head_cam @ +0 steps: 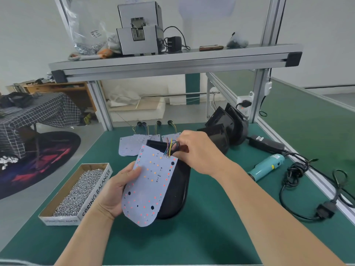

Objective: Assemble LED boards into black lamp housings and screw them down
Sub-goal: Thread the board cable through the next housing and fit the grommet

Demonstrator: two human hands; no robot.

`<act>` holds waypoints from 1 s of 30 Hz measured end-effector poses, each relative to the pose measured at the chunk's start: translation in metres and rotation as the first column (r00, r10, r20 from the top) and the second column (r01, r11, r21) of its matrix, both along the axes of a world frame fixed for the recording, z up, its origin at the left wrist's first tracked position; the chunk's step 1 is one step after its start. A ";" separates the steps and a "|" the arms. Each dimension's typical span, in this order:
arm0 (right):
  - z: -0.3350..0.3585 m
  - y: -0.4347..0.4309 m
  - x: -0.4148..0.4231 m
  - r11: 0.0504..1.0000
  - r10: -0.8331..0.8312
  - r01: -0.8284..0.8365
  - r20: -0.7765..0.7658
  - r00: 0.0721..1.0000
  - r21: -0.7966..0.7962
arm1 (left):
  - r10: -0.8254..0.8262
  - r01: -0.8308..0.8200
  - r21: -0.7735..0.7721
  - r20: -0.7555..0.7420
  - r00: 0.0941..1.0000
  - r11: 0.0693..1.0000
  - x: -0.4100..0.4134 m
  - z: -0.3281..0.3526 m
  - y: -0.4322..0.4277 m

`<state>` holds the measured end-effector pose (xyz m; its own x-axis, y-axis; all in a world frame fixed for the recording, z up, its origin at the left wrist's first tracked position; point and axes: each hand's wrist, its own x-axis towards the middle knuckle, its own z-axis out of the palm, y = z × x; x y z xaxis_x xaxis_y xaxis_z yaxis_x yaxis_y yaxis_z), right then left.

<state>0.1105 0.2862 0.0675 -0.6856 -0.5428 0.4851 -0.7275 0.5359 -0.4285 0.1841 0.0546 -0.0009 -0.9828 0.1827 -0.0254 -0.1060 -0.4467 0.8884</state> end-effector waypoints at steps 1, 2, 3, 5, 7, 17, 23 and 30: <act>-0.003 -0.001 0.000 1.000 0.006 -0.007 0.011 1.000 0.020 | -0.004 0.004 -0.012 0.001 1.000 1.000 0.000 0.001 0.000; -0.006 -0.001 -0.002 0.999 0.004 -0.005 0.019 1.000 0.049 | -0.004 0.004 -0.028 0.007 1.000 1.000 -0.001 0.002 0.002; -0.009 -0.001 -0.002 0.997 -0.007 0.005 0.024 1.000 0.082 | 0.000 0.001 -0.050 0.016 1.000 0.999 -0.001 0.004 0.003; -0.014 0.000 -0.005 0.988 -0.048 0.051 -0.031 0.998 0.143 | -0.001 0.004 -0.098 0.031 1.000 0.995 -0.001 0.006 0.005; -0.018 0.001 -0.007 0.986 -0.076 0.097 -0.149 0.986 0.139 | -0.009 0.014 -0.127 0.041 0.999 0.992 0.000 0.007 0.006; -0.004 0.013 -0.012 0.991 0.010 -0.046 0.272 0.962 0.125 | -0.201 0.195 -0.309 0.013 0.980 0.931 0.004 0.027 0.010; -0.012 0.012 -0.010 0.999 0.029 -0.018 0.257 0.966 -0.042 | -0.298 0.261 -0.414 -0.025 0.954 0.872 0.002 0.034 0.019; -0.018 0.011 -0.007 1.000 0.017 -0.012 0.187 0.982 -0.028 | -0.289 0.261 -0.396 -0.011 0.957 0.880 0.001 0.029 0.020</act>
<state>0.1032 0.2971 0.0499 -0.7574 -0.5423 0.3637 -0.6411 0.5122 -0.5715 0.1849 0.0748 0.0281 -0.8965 0.4349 -0.0849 -0.1078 -0.0282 0.9938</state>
